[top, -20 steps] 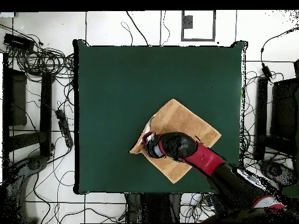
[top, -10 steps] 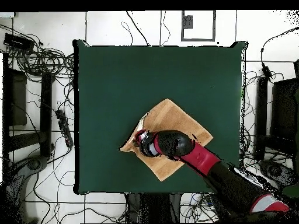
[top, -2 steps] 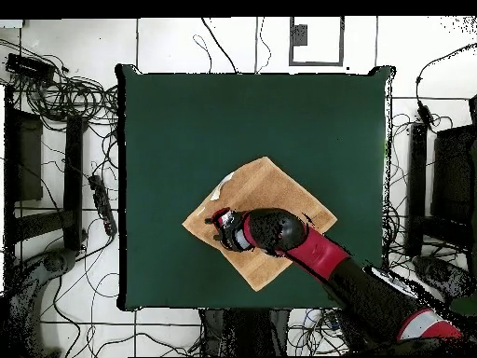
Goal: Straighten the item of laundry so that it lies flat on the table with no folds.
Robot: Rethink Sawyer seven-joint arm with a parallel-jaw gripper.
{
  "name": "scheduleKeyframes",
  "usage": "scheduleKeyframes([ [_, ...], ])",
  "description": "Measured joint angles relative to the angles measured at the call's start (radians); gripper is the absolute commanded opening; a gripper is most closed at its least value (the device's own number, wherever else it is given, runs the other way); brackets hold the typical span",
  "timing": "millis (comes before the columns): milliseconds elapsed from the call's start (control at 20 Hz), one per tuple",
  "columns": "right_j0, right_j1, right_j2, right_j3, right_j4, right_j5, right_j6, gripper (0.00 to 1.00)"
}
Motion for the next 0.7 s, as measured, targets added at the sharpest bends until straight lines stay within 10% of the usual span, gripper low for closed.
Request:
scheduleKeyframes([
  [700, 0.004, -0.003, -0.010, -0.004, -0.024, -0.012, 0.000, 1.00],
])
